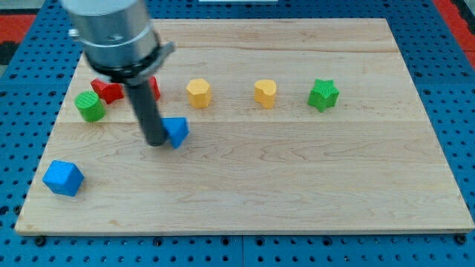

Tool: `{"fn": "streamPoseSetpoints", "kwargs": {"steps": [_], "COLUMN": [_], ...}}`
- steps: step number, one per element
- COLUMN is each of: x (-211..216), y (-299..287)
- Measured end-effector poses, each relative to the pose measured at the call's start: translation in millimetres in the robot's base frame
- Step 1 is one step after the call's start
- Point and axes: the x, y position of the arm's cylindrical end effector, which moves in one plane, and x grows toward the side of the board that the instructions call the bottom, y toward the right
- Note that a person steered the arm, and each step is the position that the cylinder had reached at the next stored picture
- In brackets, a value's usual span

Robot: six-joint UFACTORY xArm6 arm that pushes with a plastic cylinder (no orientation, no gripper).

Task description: Push the blue triangle to the center

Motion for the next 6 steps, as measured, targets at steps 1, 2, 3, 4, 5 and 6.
{"fn": "streamPoseSetpoints", "kwargs": {"steps": [1,2,3,4,5,6], "x": [-3,-4,-20,-4,-13,-17], "y": [59,84,79,63,5,15]}}
